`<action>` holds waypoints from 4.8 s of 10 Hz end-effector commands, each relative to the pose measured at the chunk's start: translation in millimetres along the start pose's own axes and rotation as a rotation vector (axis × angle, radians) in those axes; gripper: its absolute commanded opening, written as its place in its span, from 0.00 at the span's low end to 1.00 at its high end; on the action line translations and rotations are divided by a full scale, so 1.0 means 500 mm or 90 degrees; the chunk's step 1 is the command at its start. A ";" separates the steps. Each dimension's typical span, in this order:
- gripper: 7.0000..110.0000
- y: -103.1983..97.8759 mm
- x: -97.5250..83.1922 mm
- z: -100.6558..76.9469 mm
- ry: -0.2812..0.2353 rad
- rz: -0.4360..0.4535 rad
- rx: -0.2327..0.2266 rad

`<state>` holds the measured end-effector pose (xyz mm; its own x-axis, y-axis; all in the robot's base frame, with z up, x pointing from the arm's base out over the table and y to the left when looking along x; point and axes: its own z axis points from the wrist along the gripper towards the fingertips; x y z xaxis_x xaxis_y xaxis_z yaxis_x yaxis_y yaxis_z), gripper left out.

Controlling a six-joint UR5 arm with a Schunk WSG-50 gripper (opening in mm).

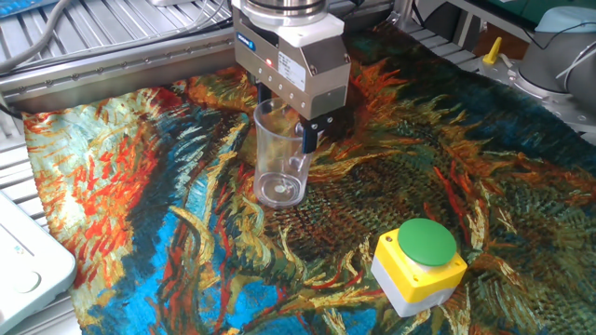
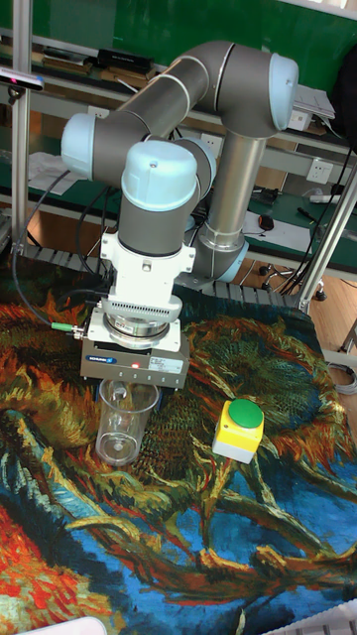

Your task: Pick up the cup

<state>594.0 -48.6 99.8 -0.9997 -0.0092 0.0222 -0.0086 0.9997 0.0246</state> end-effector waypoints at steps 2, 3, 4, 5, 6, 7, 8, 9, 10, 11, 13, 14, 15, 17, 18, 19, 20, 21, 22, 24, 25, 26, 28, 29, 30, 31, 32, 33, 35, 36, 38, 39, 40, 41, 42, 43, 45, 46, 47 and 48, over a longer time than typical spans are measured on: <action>0.79 0.004 0.001 -0.018 0.005 0.000 -0.009; 0.79 0.004 0.002 -0.029 0.008 -0.003 -0.011; 0.79 0.002 0.004 -0.043 0.011 -0.006 -0.012; 0.79 0.002 0.004 -0.060 0.013 -0.009 -0.014; 0.79 0.002 0.006 -0.074 0.015 -0.013 -0.017; 0.79 -0.001 0.007 -0.089 0.016 -0.017 -0.017; 0.79 -0.003 0.007 -0.103 0.016 -0.023 -0.019; 0.79 -0.006 0.008 -0.116 0.016 -0.028 -0.020; 0.79 -0.007 0.012 -0.131 0.020 -0.031 -0.020; 0.57 -0.006 0.016 -0.144 0.024 -0.031 -0.020; 0.57 -0.001 0.025 -0.155 0.030 -0.030 -0.020; 0.57 -0.003 0.030 -0.163 0.032 -0.032 -0.017; 0.57 -0.006 0.036 -0.172 0.034 -0.033 -0.017; 0.57 -0.012 0.047 -0.187 0.033 -0.043 -0.009; 0.57 -0.013 0.052 -0.195 0.033 -0.046 -0.005; 0.57 -0.012 0.058 -0.201 0.032 -0.047 -0.004; 0.57 -0.010 0.062 -0.206 0.032 -0.047 -0.004; 0.57 -0.009 0.065 -0.209 0.031 -0.048 -0.004; 0.57 -0.008 0.070 -0.215 0.031 -0.048 -0.002; 0.57 -0.006 0.082 -0.222 0.035 -0.047 -0.001; 0.57 -0.003 0.085 -0.224 0.036 -0.045 -0.001; 0.57 0.001 0.088 -0.224 0.038 -0.045 -0.001; 0.57 0.000 0.091 -0.220 0.046 -0.045 0.001; 0.57 0.002 0.094 -0.219 0.051 -0.045 0.002; 0.57 -0.002 0.101 -0.219 0.059 -0.045 0.008; 0.57 -0.004 0.104 -0.219 0.061 -0.046 0.009; 0.57 -0.005 0.107 -0.218 0.064 -0.047 0.010; 0.57 -0.006 0.108 -0.215 0.064 -0.047 0.010; 0.57 -0.009 0.104 -0.198 0.050 -0.050 0.006; 0.57 -0.012 0.104 -0.182 0.042 -0.051 0.006; 0.57 -0.018 0.128 -0.146 0.051 -0.049 0.014; 0.57 -0.023 0.141 -0.133 0.060 -0.048 0.020; 0.57 -0.022 0.148 -0.124 0.062 -0.046 0.020; 0.57 -0.025 0.159 -0.123 0.071 -0.047 0.020; 0.57 -0.025 0.171 -0.122 0.083 -0.048 0.017; 0.57 -0.028 0.180 -0.121 0.091 -0.049 0.014; 0.57 -0.038 0.186 -0.111 0.087 -0.053 0.013; 0.57 -0.041 0.188 -0.109 0.086 -0.054 0.013; 0.57 -0.042 0.188 -0.109 0.086 -0.055 0.015; 0.57 -0.042 0.189 -0.109 0.087 -0.056 0.015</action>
<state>503.6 -71.9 157.5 -0.9829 -0.0952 0.1577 -0.0968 0.9953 -0.0023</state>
